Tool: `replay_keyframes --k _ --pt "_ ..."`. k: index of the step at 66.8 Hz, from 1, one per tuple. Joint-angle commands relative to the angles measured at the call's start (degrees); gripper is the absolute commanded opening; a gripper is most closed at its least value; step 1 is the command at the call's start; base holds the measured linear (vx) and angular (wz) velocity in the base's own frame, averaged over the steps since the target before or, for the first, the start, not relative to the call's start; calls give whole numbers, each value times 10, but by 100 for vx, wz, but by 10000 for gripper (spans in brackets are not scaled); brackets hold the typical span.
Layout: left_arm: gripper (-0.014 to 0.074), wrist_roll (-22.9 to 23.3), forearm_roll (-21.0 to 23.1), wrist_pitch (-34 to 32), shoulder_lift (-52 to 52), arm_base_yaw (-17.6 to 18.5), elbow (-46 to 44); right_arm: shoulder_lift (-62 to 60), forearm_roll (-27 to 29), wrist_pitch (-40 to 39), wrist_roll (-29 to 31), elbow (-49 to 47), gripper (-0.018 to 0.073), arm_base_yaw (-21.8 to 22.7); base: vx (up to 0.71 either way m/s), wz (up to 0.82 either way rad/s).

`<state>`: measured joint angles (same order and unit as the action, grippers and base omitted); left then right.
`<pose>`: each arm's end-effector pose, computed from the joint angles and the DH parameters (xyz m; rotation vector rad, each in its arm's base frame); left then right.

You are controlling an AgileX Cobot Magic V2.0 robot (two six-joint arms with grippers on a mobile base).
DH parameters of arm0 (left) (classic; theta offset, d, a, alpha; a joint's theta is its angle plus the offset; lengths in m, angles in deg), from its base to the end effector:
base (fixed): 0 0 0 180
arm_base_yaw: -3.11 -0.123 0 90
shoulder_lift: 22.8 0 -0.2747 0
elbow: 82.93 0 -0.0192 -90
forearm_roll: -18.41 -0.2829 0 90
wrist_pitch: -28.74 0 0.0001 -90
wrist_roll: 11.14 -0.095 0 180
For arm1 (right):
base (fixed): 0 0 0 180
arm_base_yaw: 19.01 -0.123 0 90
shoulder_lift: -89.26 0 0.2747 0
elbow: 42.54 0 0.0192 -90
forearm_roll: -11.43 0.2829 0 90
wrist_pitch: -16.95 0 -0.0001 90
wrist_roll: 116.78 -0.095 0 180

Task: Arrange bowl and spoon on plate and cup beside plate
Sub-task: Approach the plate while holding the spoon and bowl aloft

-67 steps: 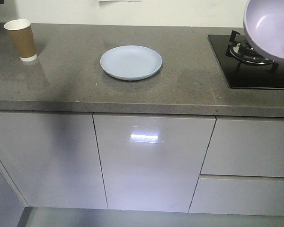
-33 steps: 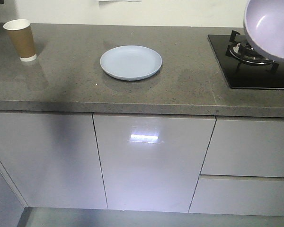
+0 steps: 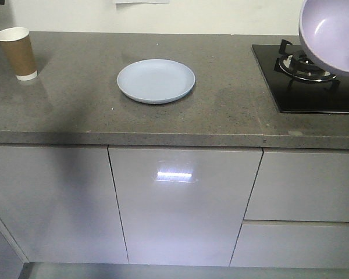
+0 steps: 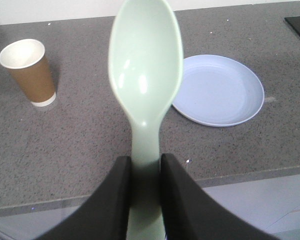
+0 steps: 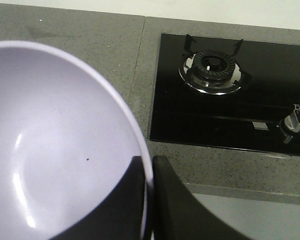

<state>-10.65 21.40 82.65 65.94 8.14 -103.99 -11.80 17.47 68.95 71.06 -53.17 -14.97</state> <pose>0.3276 -0.0329 0.4731 0.0765 2.1219 -0.1201 0.2847 -0.0122 0.4673 -0.0514 2.0945 0.0011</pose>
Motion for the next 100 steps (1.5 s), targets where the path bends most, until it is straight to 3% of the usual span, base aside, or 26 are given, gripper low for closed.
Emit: replay_keyframes --k 1,100 --pt "3 4 4 -38 -16 4 -16 -14 1 -45 3 -16 -11 2 10 -8" --pt "3 4 4 -38 -16 4 -16 -14 1 -45 3 -16 -11 2 12 -1"
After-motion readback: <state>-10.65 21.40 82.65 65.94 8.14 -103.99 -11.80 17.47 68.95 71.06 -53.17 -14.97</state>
